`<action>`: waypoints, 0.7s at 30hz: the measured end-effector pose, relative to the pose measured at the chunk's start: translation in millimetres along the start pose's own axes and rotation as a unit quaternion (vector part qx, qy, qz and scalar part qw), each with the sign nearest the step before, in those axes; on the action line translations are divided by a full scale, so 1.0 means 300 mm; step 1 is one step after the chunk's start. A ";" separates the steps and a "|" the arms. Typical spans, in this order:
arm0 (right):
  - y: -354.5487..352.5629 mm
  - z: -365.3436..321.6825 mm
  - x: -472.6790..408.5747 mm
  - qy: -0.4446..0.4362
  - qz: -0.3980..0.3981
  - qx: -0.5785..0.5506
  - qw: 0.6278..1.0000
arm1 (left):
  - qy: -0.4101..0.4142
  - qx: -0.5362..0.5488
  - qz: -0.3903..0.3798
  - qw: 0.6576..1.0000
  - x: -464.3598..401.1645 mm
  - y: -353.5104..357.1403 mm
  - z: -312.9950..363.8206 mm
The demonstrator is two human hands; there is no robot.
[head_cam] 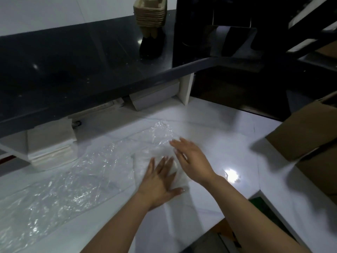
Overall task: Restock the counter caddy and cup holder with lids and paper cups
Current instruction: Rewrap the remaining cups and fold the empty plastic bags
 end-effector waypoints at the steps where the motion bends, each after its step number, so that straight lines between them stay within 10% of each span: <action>1: 0.020 -0.004 -0.004 -0.012 -0.020 0.015 1.000 | 0.003 0.004 0.004 1.000 0.003 -0.012 0.008; 8: -0.029 0.044 -0.007 0.076 0.015 0.006 0.997 | -0.089 0.099 0.337 0.932 0.025 -0.083 -0.098; 14: -0.017 0.063 -0.024 -0.032 -0.073 0.207 0.975 | -0.181 0.080 0.044 0.979 0.070 -0.007 -0.149; 21: 0.028 0.230 0.038 -0.002 -0.172 0.290 0.941 | -0.172 0.082 0.058 0.980 0.078 -0.002 -0.161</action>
Point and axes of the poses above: each hand's wrist, its own x-axis away from the middle knuckle, its own y-axis out of the palm, z = x × y, the point moved 3 cm from there along -x, towards the middle knuckle, and after that the axes turned 6 degrees about y, right-handed, at the moved point
